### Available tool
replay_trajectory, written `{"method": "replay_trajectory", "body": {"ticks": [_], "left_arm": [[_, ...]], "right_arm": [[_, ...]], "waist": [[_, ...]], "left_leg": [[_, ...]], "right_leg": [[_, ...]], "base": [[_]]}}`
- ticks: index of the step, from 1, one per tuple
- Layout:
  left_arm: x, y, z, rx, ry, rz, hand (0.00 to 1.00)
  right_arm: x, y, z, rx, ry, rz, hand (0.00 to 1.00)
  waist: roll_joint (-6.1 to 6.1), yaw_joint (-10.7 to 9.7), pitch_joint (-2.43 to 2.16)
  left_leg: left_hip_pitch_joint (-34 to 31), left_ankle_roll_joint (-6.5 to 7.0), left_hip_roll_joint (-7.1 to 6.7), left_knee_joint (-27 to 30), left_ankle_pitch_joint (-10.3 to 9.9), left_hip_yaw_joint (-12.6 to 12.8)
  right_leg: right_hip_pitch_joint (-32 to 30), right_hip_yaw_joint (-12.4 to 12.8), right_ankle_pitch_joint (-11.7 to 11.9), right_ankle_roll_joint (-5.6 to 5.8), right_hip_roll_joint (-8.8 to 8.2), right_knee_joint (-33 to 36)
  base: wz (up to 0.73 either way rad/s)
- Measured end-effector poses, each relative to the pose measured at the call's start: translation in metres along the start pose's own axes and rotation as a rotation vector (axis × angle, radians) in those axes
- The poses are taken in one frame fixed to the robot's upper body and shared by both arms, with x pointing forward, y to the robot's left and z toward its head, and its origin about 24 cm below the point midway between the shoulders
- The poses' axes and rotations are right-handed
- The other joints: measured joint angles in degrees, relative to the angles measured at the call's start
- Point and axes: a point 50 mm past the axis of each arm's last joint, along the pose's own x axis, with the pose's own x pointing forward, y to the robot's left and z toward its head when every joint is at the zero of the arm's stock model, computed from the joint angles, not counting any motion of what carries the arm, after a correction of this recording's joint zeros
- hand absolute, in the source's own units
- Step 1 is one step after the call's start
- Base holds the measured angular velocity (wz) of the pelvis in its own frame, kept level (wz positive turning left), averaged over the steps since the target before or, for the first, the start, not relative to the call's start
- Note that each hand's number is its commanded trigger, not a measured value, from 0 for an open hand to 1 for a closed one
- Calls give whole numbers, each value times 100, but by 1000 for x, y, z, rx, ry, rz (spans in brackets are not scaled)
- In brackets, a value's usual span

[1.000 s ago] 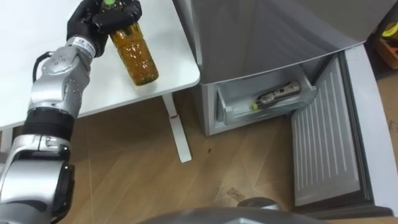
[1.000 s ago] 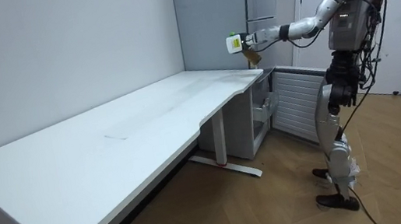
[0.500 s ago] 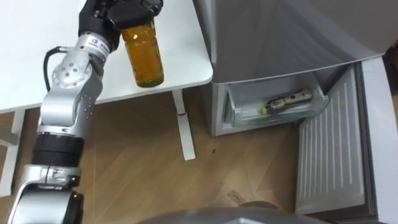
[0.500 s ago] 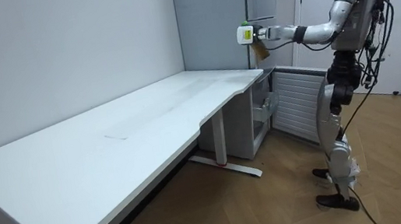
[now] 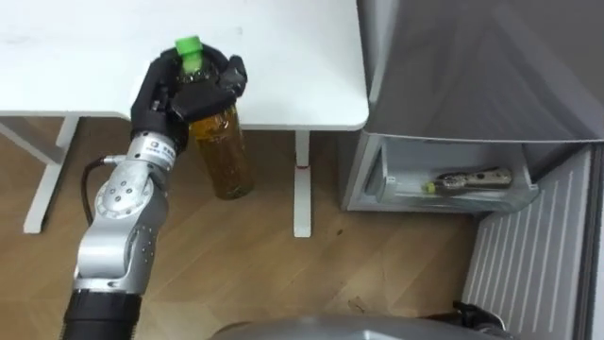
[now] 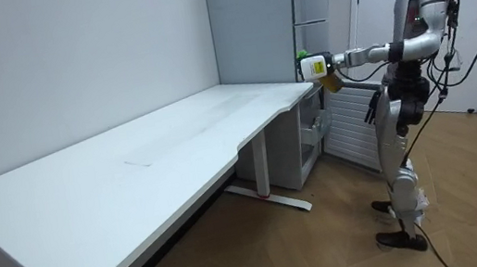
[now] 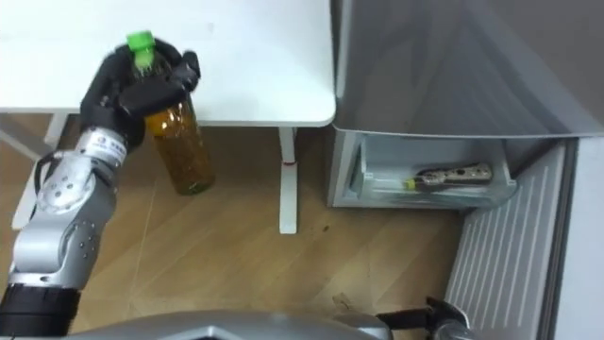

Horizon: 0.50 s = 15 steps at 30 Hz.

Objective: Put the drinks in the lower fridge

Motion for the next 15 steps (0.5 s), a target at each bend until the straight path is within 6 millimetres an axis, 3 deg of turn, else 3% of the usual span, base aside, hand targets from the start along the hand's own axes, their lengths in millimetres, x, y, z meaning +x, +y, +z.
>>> {"method": "replay_trajectory", "body": {"ticks": [7, 15], "left_arm": [[-8, -2, 0, -36, -40, 12, 100], [-14, -19, -15, -67, 9, -82, 100]], "right_arm": [[0, 4, 6, -63, -21, 23, 0], [2, 22, 37, -175, -111, 81, 0]], "waist": [[-3, -15, 5], [-15, 92, 19]], "left_leg": [[13, 3, -57, 4, 1, -51], [5, 6, -55, 14, 3, -25]], "right_leg": [[106, -173, -64, 41, -62, 0], [56, -161, -65, 43, -69, 14]], "base": [[12], [-1]]}}
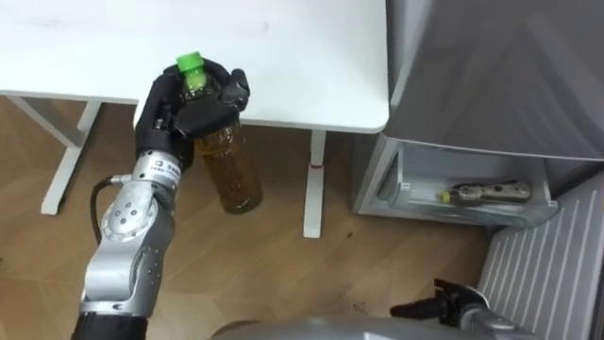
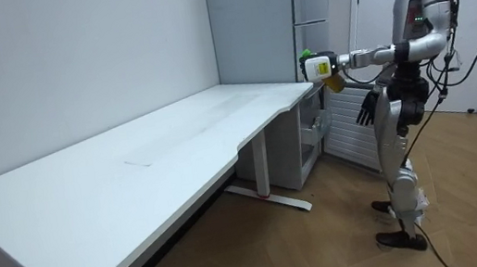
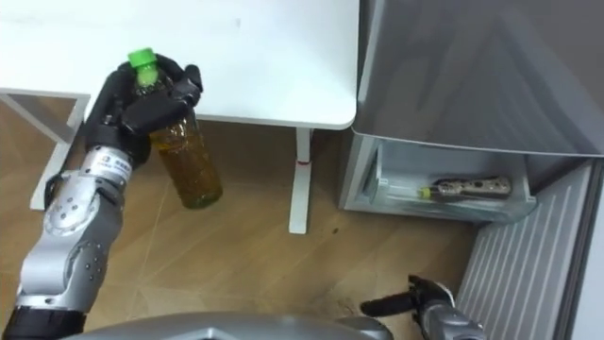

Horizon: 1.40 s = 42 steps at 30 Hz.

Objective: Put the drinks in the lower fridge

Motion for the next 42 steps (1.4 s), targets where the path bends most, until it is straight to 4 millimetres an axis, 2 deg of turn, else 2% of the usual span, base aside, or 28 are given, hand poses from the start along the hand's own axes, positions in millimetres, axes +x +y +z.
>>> {"method": "replay_trajectory", "body": {"ticks": [6, 15, 19, 27, 32, 36, 38, 42], "left_arm": [[-1, -14, -6, -2, 21, -103, 100], [-6, -35, -16, -11, 63, -257, 100], [-6, -37, -17, -10, 66, -283, 100], [-8, -32, -27, 8, 117, -293, 100], [-8, -28, -31, 16, 140, -286, 100], [-11, -29, -34, 18, 152, -296, 100], [-11, -30, -35, 42, 158, -314, 100], [-15, -35, -40, 139, 182, -349, 100]], "right_arm": [[2, 7, 23, -72, -74, 54, 0], [-1, 20, 50, -161, -187, 160, 0], [-2, 23, 55, -165, -209, 185, 0], [-16, 42, 97, -220, -401, 275, 0], [-21, 51, 100, -244, -433, 320, 0], [-31, 63, 104, -271, -492, 396, 0], [-38, 67, 111, -292, -536, 438, 0], [-46, 73, 117, -316, -580, 495, 0]], "waist": [[48, 8, 28], [51, -2, 22], [44, -5, 22], [-47, -35, 19], [-46, -22, 23], [-4, -17, 49], [28, -17, 69], [32, 6, 65]], "left_leg": [[-25, 0, -2, -1, -1, -8], [-38, 0, 2, 16, 0, -5], [-51, 0, 2, 20, 0, -4], [-85, 0, 2, 71, 0, 0], [-88, 0, 4, 95, -1, -2], [-111, 3, 15, 92, -10, 1], [-137, 10, 9, 105, -15, 0], [-146, 11, 5, 128, -14, -5]], "right_leg": [[-2, -34, 0, 1, 0, -11], [-13, -38, -2, 1, -2, 3], [-28, -28, -2, 1, -3, 6], [-38, -35, -1, -1, -7, 16], [-32, -24, 0, -2, -6, 42], [-45, -42, -1, 0, 0, 96], [-67, -38, -1, -1, -3, 104], [-66, -25, -1, -1, -9, 108]], "base": [[1], [0], [0], [0], [0], [0], [0], [0]]}}
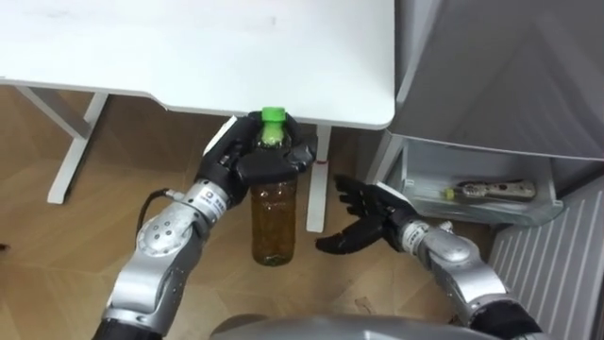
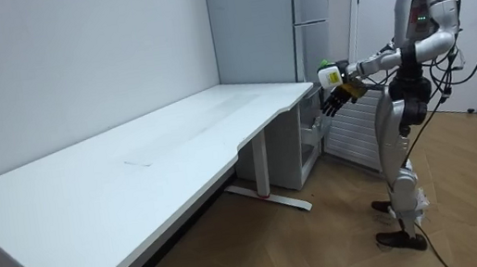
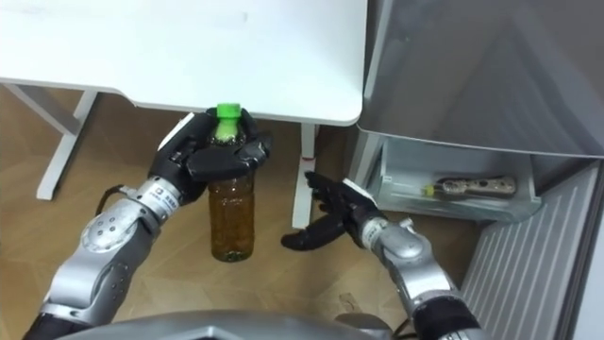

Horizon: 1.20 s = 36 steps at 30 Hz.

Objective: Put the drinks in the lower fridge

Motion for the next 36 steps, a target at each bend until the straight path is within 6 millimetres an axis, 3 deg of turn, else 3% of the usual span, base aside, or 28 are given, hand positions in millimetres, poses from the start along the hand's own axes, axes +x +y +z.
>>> {"method": "replay_trajectory", "body": {"ticks": [9, 16, 21, 27, 31, 36], "left_arm": [[3, -8, 0, 170, 25, -28, 100], [5, -19, 1, 204, 14, -76, 100], [9, -26, 12, 239, -35, -125, 100], [7, -31, 18, 317, -59, -164, 100], [8, -35, 18, 331, -62, -176, 100], [8, -39, 17, 330, -61, -191, 100]], "right_arm": [[-2, 8, 4, -35, -12, 132, 0], [-4, 21, 7, -51, -28, 260, 0], [-5, 31, 22, 58, -140, 393, 0], [-7, 41, 20, 91, -148, 509, 0], [-9, 40, 19, 103, -148, 522, 0], [-12, 38, 17, 109, -141, 535, 0]], "waist": [[3, 3, -14], [-46, 5, -47], [-164, 20, -4], [-296, 26, -33], [-308, 25, -37], [-246, 25, 4]], "left_leg": [[0, 1, -2, 4, 1, 12], [34, 2, 1, 9, 1, 9], [-35, 2, 4, 53, 0, 1], [-49, 5, -6, 61, 2, 4], [-50, 5, -6, 59, 2, 1], [-54, 4, 2, 11, 1, 5]], "right_leg": [[-7, -23, 0, 0, -6, 14], [15, -24, 0, 0, -13, 51], [-25, -1, -1, 1, -12, 82], [-51, 16, 0, 0, -15, 77], [-83, 20, 0, 0, -16, 82], [-94, 9, 0, 0, -9, 81]], "base": [[0], [0], [0], [0], [0], [0]]}}
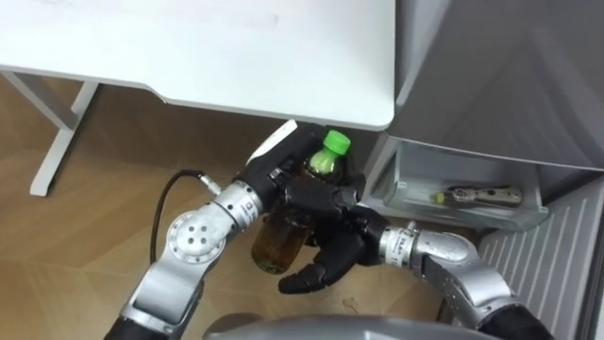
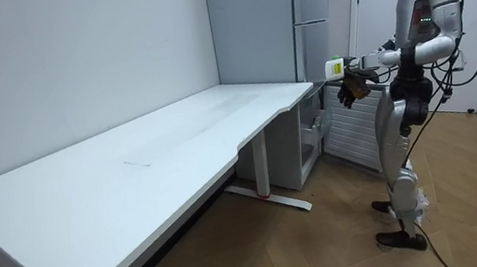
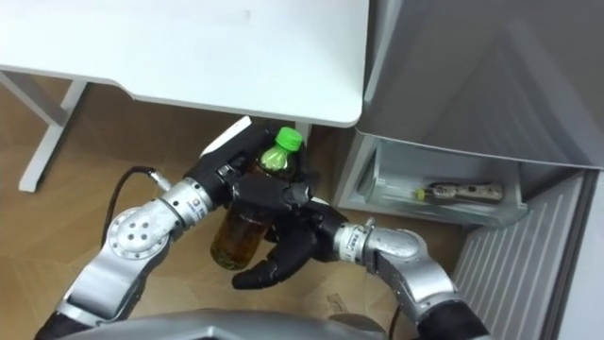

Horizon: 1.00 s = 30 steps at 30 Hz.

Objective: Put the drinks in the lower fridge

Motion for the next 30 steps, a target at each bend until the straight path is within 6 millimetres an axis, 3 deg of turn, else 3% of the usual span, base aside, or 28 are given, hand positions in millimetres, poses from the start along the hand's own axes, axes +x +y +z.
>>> {"method": "replay_trajectory", "body": {"ticks": [7, 8, 9, 10, 17, 22, 30], "left_arm": [[1, -2, 0, -1, -2, -13, 100], [1, -2, 1, 0, -3, -12, 100], [1, -2, 1, 0, -4, -12, 100], [1, -2, 1, 0, -5, -12, 100], [5, -6, 5, 2, -24, -30, 100], [11, -14, 11, -5, -48, -66, 100], [11, -11, 12, -78, -63, -38, 100]], "right_arm": [[-1, 1, -7, 70, -10, 22, 0], [0, 2, -8, 82, -13, 27, 20], [0, 3, -9, 102, -20, 30, 55], [1, 3, -10, 110, -22, 31, 100], [1, 7, -18, 262, -87, 29, 100], [1, 7, -17, 288, -108, 8, 100], [3, 8, -16, 279, -121, 11, 100]], "waist": [[17, 3, 4], [24, 24, -1], [31, 36, -2], [34, 33, -4], [120, 44, -9], [188, 134, -17], [195, 138, -9]], "left_leg": [[-5, 0, 3, -14, 0, 5], [-11, 0, 6, -12, 0, 14], [-21, 0, 7, -6, 0, 25], [-23, 0, 6, 2, 0, 25], [-19, 2, 4, 3, -3, 7], [-6, 1, 9, -10, -2, 8], [-1, 1, 10, -11, -3, -3]], "right_leg": [[-34, 28, 0, 0, 4, 2], [-73, 40, 1, -2, 5, 16], [-85, 46, 3, -4, 5, 15], [-85, 46, 3, -4, 4, 15], [-74, 55, 4, -6, 6, 18], [-75, 54, 6, -8, 13, 19], [-67, 45, 7, -9, 17, 11]], "base": [[-1], [-9], [-8], [-3], [0], [0], [0]]}}
